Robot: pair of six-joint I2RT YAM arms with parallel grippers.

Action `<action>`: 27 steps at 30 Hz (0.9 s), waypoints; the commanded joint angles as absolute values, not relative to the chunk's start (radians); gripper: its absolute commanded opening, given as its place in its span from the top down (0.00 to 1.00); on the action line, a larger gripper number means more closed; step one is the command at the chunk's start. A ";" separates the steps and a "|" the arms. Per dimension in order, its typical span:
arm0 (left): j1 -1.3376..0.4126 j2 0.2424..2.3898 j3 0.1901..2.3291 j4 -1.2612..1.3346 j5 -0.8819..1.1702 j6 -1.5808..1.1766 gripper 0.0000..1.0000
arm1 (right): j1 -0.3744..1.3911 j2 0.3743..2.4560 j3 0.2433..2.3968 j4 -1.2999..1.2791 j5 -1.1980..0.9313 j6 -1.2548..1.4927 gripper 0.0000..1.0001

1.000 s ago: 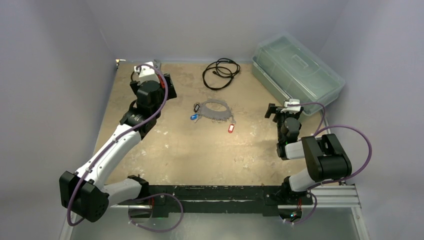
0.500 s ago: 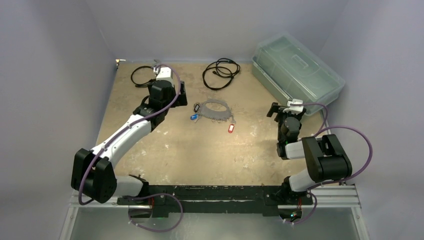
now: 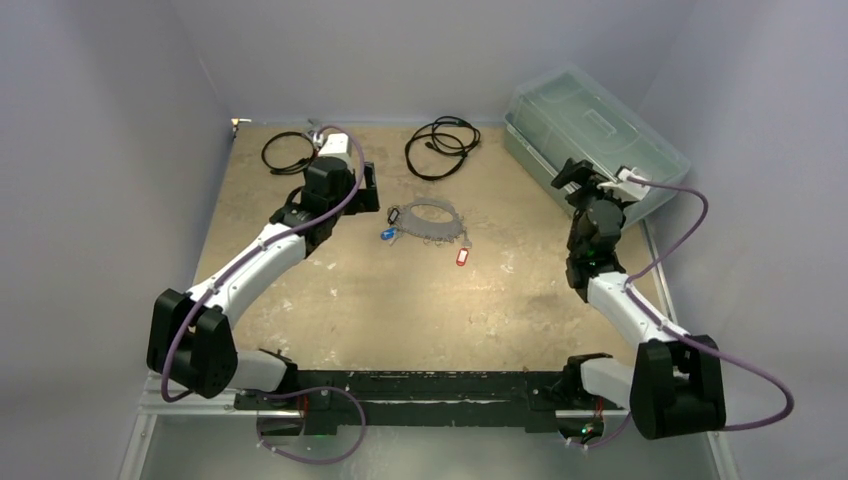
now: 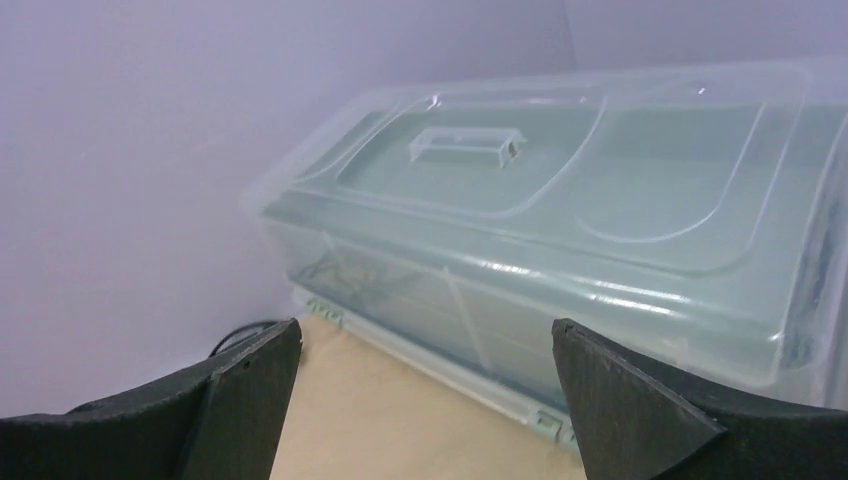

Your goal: Put the keys on the keyring

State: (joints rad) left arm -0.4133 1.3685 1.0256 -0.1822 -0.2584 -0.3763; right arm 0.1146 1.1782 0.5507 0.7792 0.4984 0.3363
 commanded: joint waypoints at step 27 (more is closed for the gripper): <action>-0.698 1.667 1.117 -0.131 -0.289 -0.439 0.29 | 0.308 1.245 0.864 0.031 -0.081 0.335 0.01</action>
